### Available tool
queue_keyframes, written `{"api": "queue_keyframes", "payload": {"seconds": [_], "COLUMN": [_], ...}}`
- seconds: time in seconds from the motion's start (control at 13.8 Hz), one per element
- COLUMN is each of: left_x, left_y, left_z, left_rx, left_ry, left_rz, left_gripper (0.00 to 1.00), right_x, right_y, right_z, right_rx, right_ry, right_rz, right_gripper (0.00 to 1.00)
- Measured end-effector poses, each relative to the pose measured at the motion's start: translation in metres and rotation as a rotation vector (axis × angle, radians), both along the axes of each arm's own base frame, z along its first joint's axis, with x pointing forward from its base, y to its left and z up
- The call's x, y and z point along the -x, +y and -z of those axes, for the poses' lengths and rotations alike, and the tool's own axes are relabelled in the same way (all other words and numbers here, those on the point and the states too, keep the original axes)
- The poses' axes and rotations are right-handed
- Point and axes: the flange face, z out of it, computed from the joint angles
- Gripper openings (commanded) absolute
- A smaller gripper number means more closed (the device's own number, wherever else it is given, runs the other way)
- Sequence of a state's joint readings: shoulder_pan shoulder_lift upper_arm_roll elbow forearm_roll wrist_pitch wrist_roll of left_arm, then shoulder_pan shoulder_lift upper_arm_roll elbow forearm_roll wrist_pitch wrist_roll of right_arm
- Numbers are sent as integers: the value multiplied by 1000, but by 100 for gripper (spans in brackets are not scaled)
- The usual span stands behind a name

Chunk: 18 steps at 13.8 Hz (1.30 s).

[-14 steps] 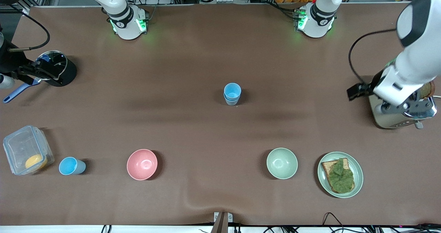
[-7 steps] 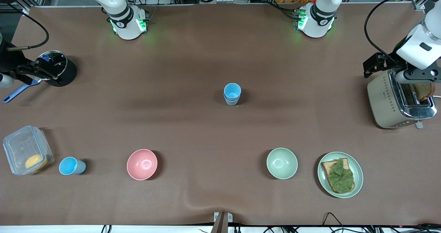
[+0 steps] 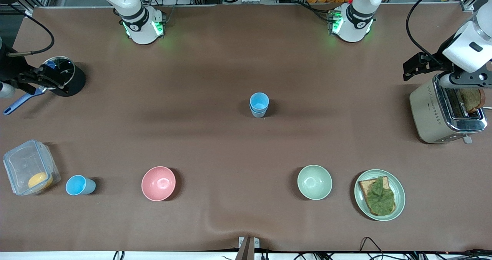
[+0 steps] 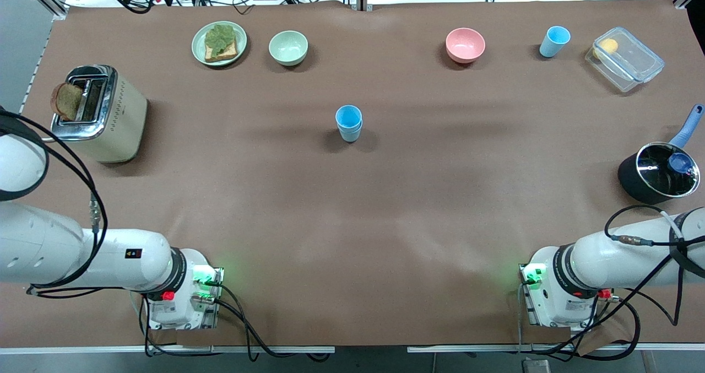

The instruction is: Stack blue cups with both arms

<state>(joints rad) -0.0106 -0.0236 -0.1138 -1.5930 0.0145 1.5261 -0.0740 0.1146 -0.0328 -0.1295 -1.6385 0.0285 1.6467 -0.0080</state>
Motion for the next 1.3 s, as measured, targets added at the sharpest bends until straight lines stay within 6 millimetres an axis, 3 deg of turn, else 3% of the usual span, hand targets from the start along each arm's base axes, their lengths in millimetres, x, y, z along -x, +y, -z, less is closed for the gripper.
{"api": "queue_keyframes", "payload": {"seconds": [1.3], "left_x": [-3], "left_y": [0], "left_z": [6], "left_rx": [0], "left_ry": [11], "left_rz": [0], "left_gripper": [100], "right_x": [-1], "right_y": [-5], "right_z": [-6], "right_rx": [-4], "right_ry": [-12], "right_rz": [6], "right_gripper": [100]}}
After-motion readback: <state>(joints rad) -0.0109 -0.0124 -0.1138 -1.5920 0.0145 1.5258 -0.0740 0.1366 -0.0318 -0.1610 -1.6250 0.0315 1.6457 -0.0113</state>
